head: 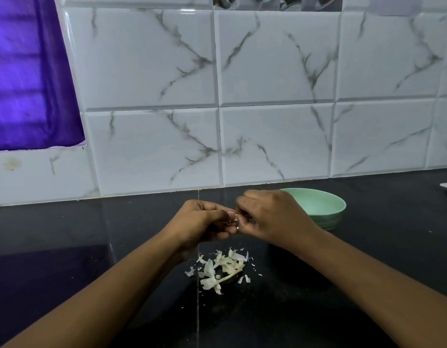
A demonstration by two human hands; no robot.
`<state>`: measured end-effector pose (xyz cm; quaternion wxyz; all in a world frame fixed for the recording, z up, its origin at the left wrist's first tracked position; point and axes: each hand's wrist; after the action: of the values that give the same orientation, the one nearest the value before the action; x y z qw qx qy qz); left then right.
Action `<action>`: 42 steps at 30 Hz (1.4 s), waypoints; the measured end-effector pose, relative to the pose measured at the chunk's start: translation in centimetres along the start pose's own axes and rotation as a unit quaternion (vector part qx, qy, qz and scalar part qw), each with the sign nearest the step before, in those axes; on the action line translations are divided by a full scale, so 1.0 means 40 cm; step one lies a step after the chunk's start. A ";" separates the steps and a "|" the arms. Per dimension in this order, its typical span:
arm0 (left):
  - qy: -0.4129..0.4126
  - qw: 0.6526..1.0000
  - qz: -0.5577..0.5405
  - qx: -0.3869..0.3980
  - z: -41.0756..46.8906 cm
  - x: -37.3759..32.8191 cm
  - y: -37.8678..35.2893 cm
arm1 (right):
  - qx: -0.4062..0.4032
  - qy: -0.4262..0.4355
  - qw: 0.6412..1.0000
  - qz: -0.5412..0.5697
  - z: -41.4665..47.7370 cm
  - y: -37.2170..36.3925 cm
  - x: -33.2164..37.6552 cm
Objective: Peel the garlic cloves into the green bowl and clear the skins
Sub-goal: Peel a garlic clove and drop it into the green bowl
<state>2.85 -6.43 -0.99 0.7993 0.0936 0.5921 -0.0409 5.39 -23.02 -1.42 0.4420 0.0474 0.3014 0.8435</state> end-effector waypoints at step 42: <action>-0.068 0.995 -0.067 -0.008 0.005 -0.003 0.025 | 0.126 -0.271 0.884 0.360 0.011 0.042 -0.001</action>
<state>3.20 -5.48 -0.72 0.8341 0.0439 0.5414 -0.0958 4.38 -23.56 -0.12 0.1623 0.4349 0.2360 0.8537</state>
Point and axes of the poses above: each hand's wrist, its own z-axis towards the middle knuckle, its own y-axis out of the back of the hand, x = y × z, and after that the axes turned 9 degrees about -y, right-handed
